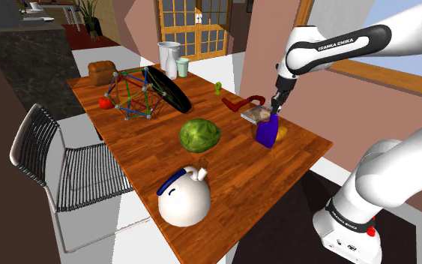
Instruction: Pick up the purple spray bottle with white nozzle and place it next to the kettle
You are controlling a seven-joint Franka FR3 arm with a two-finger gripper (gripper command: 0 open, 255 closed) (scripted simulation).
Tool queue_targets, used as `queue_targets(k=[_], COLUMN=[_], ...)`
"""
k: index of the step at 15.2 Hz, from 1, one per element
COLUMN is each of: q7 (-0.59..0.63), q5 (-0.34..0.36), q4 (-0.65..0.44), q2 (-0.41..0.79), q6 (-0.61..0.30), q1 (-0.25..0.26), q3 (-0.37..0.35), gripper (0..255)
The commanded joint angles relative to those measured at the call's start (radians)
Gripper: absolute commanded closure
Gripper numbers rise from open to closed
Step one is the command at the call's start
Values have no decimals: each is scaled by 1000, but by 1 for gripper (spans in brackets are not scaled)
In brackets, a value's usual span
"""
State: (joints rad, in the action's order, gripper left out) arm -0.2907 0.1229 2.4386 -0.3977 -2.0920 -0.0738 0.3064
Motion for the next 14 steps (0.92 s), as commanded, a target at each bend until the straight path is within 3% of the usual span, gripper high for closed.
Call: queue_targets(k=[1,14], q7=[2,5], q5=[0,-7], q4=[-19,-166], q2=[-10,-46], q6=[30,212], q1=[1,4], q3=[-4,-23], gripper=[255,255])
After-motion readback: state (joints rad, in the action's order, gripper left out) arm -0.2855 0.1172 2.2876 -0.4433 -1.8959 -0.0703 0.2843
